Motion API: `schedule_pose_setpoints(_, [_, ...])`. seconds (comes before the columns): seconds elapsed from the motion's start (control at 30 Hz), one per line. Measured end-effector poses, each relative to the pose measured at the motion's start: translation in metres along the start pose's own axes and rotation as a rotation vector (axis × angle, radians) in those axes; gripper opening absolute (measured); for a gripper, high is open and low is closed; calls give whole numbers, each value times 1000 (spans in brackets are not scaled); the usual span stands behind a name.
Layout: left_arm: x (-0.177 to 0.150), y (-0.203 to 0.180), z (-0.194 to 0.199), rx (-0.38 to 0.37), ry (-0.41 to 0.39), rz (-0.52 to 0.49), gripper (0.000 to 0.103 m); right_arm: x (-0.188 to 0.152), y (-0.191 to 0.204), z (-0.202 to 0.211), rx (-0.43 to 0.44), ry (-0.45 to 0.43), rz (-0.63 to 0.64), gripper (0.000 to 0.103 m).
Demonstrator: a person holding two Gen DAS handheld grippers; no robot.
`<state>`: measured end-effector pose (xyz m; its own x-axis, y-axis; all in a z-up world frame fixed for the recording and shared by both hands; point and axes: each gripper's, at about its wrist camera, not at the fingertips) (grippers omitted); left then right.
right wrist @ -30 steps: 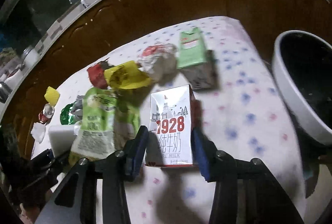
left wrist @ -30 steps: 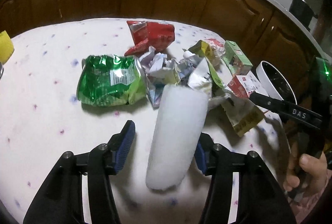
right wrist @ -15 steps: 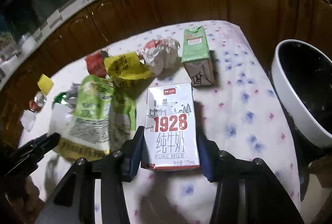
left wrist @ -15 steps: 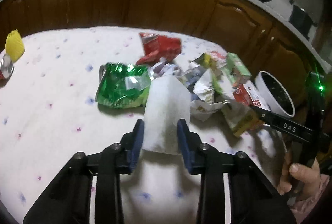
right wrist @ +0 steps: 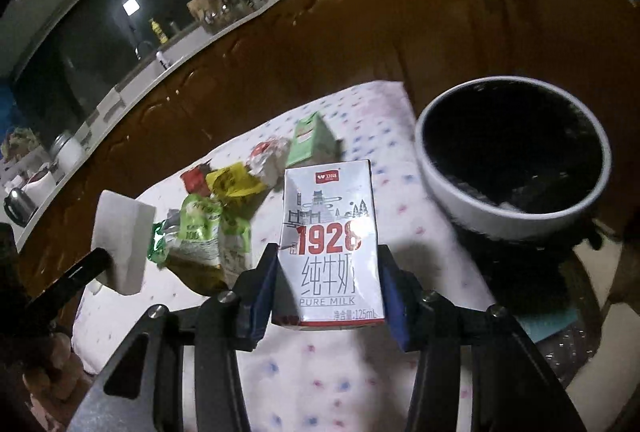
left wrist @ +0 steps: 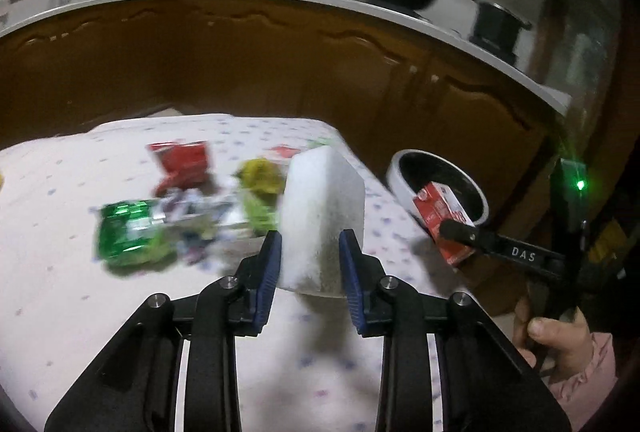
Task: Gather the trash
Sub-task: 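Lift the sponge with left tool while right tool lifts the milk carton, then move both tools over the black bin and release sponge and carton inside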
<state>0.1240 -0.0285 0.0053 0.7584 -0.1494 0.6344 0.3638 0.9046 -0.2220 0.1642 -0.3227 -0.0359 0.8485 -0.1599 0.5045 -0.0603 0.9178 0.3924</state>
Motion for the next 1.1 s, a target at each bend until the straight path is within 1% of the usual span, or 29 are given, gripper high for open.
schedule_pose_setpoints(0.17, [14,-40,-27,-45,26,-80,28,0,-21,21,-34,-43,-28,48])
schedule_pose_setpoints(0.3, [25,-59,-47,-68,51,-105,27,5,-45,35,-64,-71,-66,48])
schedule_pose_setpoints(0.43, [37,-80,-64,-69,65,-133,27,10,-65,44,-77,-88,-94,48])
schedule_pose_setpoints(0.57, [49,-97,-80,-71,73,-164,27,18,-82,46,-92,-95,-114,48])
schedule_pose_setpoints(0.73, [67,-117,-104,-96,108,-177,27,31,-99,45,-99,-99,-130,48])
schedule_pose_setpoints(0.97, [95,-146,-130,-91,123,-202,27,54,-119,44,-140,-93,-127,48])
schedule_pose_setpoints(1.1, [108,-161,-152,-77,157,-228,27,63,-128,41,-162,-89,-126,48])
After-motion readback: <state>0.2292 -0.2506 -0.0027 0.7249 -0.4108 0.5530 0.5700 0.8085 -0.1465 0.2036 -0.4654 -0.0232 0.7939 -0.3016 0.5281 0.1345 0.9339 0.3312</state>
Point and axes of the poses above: each gripper's, at about its wrist camera, not at the fingertips, and z roughly against the way its jaws point, y to its left, x to its top, and after that the axes turned 13 degrees about y, right-handed
